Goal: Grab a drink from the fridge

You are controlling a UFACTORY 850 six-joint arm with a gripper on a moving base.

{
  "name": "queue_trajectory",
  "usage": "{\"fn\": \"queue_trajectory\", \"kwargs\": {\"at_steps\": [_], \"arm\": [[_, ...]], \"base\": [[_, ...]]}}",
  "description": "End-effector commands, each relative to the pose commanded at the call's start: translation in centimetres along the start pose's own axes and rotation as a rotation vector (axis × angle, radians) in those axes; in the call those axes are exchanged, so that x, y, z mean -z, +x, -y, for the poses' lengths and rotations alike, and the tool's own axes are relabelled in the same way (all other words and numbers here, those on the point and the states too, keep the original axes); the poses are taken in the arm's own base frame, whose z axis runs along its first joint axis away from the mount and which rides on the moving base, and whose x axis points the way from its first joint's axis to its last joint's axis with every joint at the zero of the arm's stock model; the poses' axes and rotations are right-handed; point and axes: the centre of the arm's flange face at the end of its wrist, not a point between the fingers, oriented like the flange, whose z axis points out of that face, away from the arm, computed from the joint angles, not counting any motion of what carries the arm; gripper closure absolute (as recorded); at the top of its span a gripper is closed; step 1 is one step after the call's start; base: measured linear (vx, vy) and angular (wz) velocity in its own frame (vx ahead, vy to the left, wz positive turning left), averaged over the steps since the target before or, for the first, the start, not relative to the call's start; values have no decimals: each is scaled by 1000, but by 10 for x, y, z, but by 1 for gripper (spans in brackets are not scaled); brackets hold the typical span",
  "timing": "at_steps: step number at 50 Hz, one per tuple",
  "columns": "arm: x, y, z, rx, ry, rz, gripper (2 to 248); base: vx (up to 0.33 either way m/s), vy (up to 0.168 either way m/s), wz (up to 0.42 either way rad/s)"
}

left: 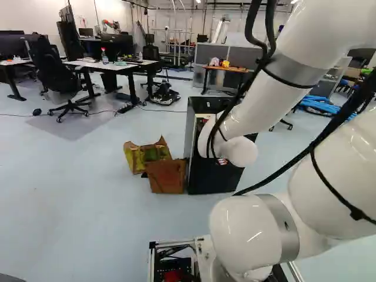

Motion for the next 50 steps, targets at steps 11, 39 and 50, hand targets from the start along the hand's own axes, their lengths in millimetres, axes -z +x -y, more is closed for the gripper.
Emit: {"fn": "queue_trajectory", "kwargs": {"at_steps": [11,39,50], "arm": [[9,-8,2,3,8,6,150],[15,-13,3,6,13,11,150],[15,-13,3,6,13,11,150]], "base": [[0,0,0],[0,0,0],[0,0,0]]}}
